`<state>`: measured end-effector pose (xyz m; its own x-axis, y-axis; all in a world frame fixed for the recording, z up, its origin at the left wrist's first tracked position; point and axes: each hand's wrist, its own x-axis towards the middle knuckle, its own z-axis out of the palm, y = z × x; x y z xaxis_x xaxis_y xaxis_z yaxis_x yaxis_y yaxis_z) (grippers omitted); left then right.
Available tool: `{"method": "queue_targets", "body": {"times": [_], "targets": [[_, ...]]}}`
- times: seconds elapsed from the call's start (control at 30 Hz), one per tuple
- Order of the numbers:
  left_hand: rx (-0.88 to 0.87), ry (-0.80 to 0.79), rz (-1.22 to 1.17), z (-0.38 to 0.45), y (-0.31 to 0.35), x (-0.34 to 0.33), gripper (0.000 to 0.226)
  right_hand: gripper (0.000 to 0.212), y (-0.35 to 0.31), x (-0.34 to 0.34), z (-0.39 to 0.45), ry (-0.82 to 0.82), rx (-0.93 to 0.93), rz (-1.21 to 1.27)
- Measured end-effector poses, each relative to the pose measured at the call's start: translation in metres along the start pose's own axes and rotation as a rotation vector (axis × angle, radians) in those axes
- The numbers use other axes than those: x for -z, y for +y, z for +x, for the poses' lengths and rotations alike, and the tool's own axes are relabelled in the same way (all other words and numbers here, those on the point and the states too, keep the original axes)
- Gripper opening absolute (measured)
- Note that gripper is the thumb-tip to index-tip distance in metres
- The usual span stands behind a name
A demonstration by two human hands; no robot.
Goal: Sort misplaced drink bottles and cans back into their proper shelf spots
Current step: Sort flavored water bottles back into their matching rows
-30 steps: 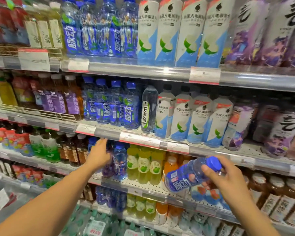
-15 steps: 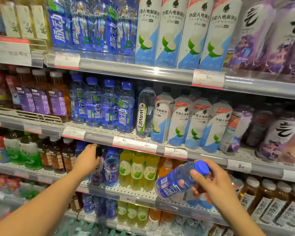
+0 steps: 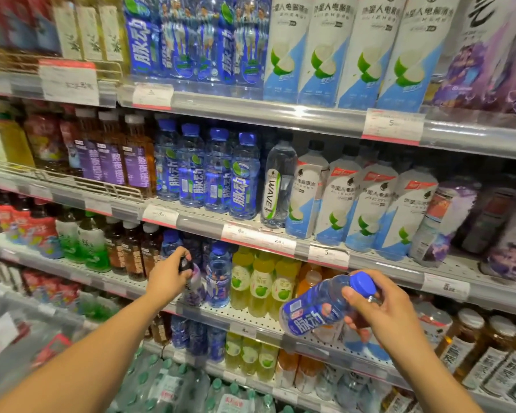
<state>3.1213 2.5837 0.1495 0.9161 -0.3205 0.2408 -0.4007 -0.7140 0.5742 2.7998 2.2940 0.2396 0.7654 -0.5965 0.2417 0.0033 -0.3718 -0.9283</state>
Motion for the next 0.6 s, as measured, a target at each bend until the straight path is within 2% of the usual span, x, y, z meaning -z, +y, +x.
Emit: {"method": "queue_targets", "body": {"times": [0.2,0.3,0.47,0.6], "targets": [[0.027,0.056,-0.080,-0.028,-0.012,0.018,0.028,0.015,-0.003,-0.017,0.004,-0.039,0.059,-0.063],[0.013,0.085,-0.117,-0.040,-0.017,0.033,0.027,0.016,0.000,-0.042,0.013,-0.101,0.115,-0.176],[-0.030,0.110,-0.113,-0.065,-0.018,0.063,0.029,0.028,0.006,-0.115,0.031,-0.248,0.204,-0.299],[-0.046,0.123,-0.142,-0.082,-0.027,0.083,0.031,0.029,0.005,-0.186,0.048,-0.321,0.243,-0.333]]}}
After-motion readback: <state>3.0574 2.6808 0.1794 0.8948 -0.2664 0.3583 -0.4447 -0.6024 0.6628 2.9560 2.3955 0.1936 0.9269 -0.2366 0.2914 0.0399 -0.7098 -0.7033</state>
